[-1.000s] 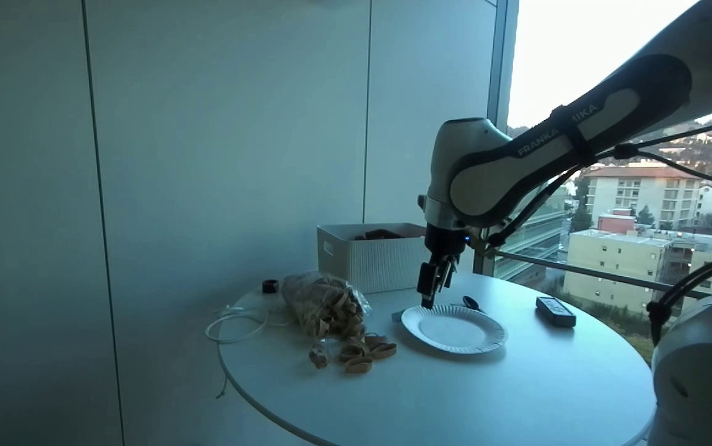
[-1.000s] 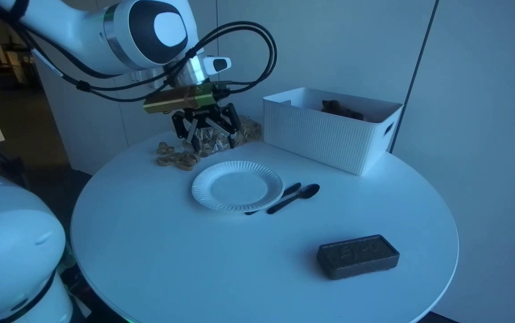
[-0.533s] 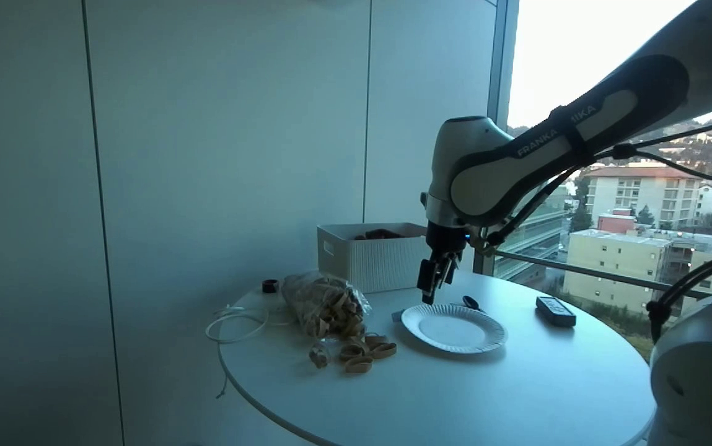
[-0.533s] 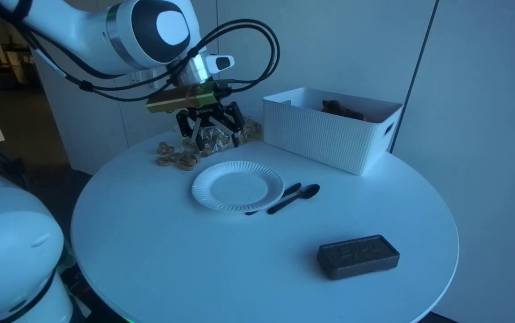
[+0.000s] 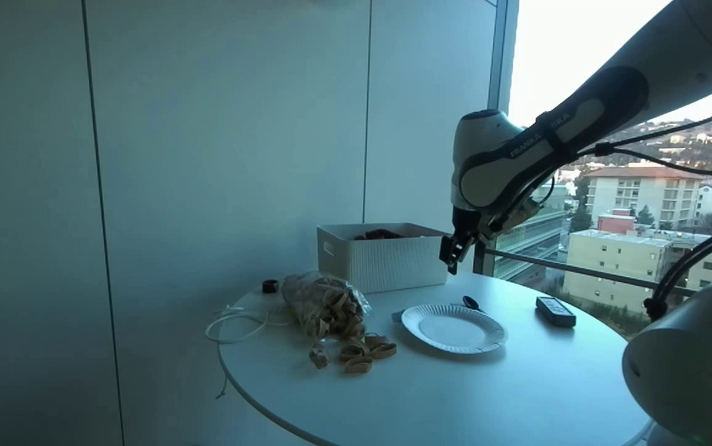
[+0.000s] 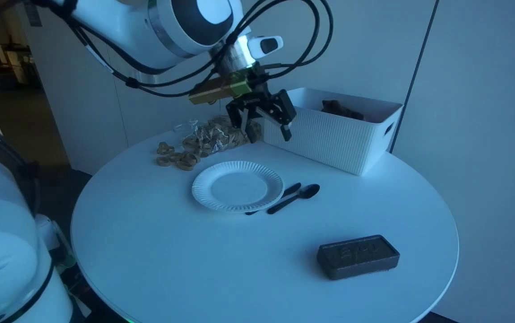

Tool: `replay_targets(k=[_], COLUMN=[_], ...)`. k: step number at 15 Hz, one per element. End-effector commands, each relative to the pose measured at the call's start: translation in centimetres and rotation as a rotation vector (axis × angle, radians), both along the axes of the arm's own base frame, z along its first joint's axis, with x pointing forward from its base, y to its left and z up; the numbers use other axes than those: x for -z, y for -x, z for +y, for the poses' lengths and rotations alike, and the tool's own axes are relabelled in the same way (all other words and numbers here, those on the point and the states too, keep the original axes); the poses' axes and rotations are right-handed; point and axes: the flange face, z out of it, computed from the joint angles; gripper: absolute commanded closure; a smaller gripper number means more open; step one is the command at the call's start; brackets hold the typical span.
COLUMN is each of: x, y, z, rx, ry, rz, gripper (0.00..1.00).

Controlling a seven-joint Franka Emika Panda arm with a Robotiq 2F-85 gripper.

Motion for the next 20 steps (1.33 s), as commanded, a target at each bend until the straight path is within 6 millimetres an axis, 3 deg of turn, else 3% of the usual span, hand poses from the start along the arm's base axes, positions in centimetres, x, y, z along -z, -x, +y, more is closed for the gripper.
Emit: replay_targets(k=[1, 8, 13, 20], x=[1.5, 4.4, 5.3, 7.5], y=[-1.3, -2.2, -3.5, -5.2], z=[-4.0, -9.4, -10.2, -11.5], rx=[0.137, 0.256, 0.250, 0.235], ry=[-0.018, -0.182, -0.300, -0.253], rz=[0.035, 0.054, 0.031, 0.043], gripper=[0.00, 0.00, 0.00, 0.00])
